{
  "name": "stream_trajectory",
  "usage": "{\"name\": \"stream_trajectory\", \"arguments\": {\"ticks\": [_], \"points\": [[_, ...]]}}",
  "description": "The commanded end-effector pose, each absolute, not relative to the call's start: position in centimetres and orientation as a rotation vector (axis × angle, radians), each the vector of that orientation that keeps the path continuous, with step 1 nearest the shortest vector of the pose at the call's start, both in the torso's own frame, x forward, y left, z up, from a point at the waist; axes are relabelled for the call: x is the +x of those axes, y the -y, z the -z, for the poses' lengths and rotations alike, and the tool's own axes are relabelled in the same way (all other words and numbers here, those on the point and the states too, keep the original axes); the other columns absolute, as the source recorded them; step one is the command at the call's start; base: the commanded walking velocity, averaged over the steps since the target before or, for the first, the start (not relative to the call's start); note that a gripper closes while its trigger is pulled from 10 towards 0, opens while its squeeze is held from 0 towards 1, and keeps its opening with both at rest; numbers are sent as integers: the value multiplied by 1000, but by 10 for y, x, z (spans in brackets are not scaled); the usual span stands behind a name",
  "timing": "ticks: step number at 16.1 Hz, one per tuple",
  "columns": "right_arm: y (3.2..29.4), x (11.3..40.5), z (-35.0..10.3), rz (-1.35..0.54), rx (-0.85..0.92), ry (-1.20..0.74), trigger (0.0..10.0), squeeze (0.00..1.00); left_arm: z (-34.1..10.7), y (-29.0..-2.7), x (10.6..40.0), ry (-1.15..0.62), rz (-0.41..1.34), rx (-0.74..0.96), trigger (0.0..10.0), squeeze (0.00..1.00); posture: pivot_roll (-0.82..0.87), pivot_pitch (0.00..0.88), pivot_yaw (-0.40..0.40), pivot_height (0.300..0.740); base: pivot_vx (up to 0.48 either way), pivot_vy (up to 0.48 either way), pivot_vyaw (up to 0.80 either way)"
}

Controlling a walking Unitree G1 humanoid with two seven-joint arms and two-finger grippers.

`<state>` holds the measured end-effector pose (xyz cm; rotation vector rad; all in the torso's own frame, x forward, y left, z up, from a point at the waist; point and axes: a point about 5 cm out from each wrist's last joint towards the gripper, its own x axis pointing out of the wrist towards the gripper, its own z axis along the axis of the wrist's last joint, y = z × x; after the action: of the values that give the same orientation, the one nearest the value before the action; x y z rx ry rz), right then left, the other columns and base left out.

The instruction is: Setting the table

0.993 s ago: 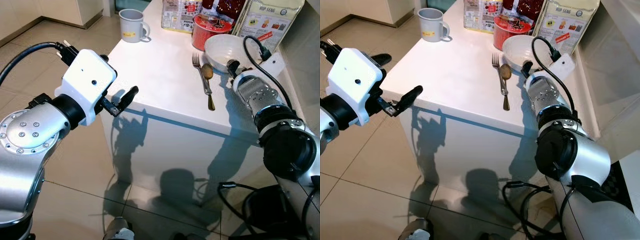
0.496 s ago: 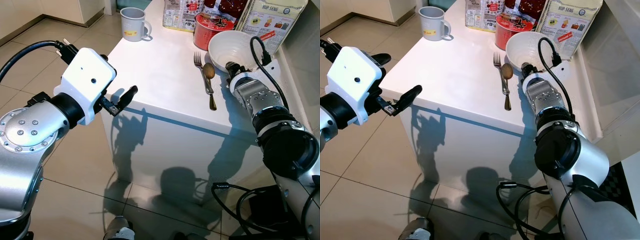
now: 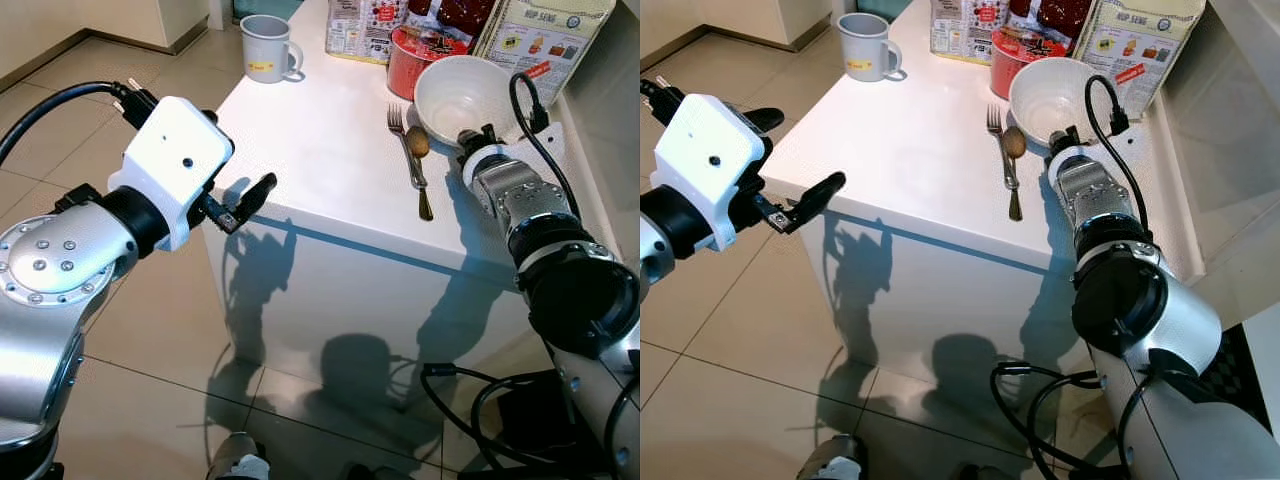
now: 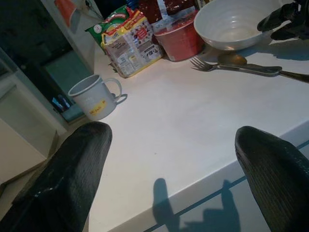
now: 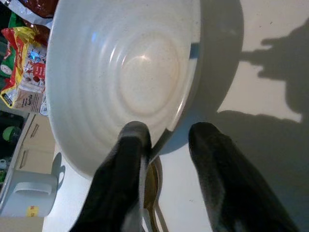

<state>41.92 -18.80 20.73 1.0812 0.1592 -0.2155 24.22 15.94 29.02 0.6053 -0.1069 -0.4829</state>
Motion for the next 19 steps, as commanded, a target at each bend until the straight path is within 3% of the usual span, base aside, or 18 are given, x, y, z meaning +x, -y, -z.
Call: {"name": "stream_trajectory", "arguments": {"ticks": [1,10,16,19], "points": [[195,417,-201,250,1108,-174,0,0,-291,-155,237,116,519,622,10000,0,437,137,-100,740,0,0,0],[195,417,-200,244,1139,-161,0,0,-291,-156,238,114,517,634,10000,0,438,128,-101,740,0,0,0],[202,419,-218,179,1217,-47,0,0,-292,-154,247,155,487,622,10000,0,385,73,-99,740,0,0,0],[200,423,-237,95,1142,27,0,0,-290,-154,254,172,455,600,10000,0,334,36,-78,740,0,0,0]]}}
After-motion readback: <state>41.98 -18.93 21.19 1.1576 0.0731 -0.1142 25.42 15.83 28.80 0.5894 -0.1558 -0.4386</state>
